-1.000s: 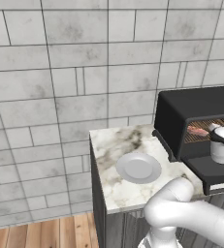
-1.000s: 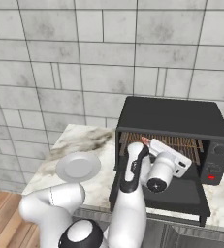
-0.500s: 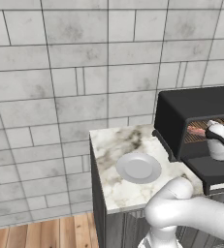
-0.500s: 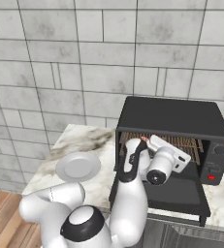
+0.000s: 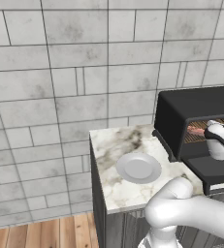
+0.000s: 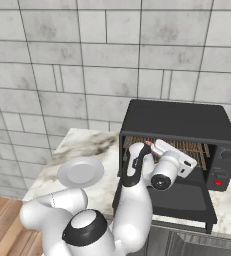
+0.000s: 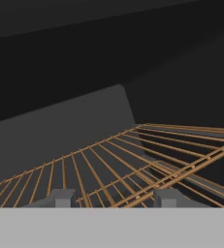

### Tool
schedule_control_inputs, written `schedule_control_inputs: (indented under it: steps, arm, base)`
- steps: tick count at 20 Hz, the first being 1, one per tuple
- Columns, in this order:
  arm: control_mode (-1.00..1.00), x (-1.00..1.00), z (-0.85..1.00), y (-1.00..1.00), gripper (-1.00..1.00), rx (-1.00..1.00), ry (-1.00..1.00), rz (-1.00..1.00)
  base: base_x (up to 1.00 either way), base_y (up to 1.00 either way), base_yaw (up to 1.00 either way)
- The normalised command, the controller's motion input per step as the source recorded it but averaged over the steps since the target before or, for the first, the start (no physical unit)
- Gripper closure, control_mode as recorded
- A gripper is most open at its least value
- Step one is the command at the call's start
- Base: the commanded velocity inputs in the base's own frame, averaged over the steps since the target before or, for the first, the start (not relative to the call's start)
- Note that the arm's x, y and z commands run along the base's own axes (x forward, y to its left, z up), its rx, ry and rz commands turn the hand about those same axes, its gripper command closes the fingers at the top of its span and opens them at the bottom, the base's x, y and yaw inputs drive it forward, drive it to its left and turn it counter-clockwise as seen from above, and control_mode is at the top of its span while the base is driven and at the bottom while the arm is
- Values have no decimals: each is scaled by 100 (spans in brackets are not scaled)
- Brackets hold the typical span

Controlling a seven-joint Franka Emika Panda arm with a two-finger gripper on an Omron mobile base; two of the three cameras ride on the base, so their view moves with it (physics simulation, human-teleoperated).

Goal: Open the toaster oven door. Place the baguette on the top rack in the toaster oven and place the steak on the bottom rack.

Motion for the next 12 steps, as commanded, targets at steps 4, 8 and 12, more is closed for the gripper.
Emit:
schedule_control_inputs:
  steps: [4, 8, 12]
  arm:
    - [-100, 3, 0, 0, 100, 0, 7, 0]
    - [-100, 0, -2, 0, 100, 0, 11, 0]
    - [-100, 0, -1, 5, 100, 0, 19, 0]
  base:
    - [0, 0, 0]
    - [0, 0, 0]
    - [0, 0, 0]
